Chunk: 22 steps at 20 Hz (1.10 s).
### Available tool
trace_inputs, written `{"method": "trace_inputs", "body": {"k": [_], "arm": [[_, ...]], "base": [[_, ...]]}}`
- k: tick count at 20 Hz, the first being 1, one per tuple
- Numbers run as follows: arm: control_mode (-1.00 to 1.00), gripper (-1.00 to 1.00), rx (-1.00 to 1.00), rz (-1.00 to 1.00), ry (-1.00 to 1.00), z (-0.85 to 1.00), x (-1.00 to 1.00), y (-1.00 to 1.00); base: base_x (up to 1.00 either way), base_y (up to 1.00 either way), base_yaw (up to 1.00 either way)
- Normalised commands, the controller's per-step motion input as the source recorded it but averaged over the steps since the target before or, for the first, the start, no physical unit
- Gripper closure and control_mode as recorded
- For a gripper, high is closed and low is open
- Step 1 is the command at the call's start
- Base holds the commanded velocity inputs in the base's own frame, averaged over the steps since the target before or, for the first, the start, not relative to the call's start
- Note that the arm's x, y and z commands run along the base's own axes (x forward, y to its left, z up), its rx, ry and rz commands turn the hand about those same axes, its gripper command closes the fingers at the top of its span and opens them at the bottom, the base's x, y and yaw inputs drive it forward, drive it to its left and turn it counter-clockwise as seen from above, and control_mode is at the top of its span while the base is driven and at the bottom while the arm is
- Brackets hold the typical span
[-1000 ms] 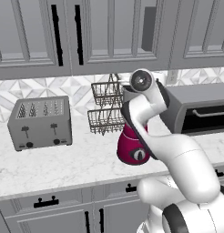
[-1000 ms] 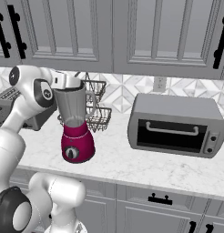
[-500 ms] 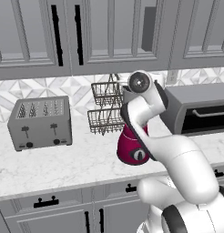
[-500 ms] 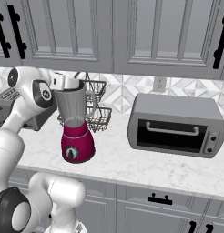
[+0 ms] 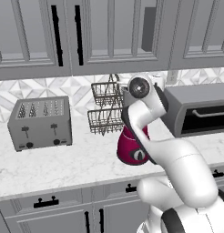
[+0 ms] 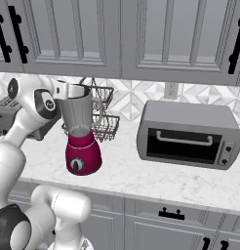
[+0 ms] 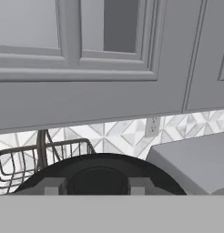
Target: Close the lid blender by securely placing the lid on top.
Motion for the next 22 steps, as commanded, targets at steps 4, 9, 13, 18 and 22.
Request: {"method": "trace_inputs", "body": {"k": [4, 9, 13, 18, 22], "arm": [[-1.0, 1.0, 0.0, 0.0, -0.04, -0.93, 0.13, -0.01], [-1.0, 1.0, 0.0, 0.0, -0.04, -0.74, 0.14, 0.0], [-1.0, 1.0, 0.0, 0.0, -0.03, -0.72, 0.09, 0.0], [-1.0, 1.0, 0.0, 0.0, -0.03, -0.68, 0.21, 0.0], [-1.0, 1.0, 0.0, 0.0, -0.01, -0.64, 0.43, 0.0]], "base": [[0.0, 0.0, 0.0], [0.0, 0.0, 0.0], [0.0, 0.0, 0.0], [0.0, 0.0, 0.0], [0.0, 0.0, 0.0]]}}
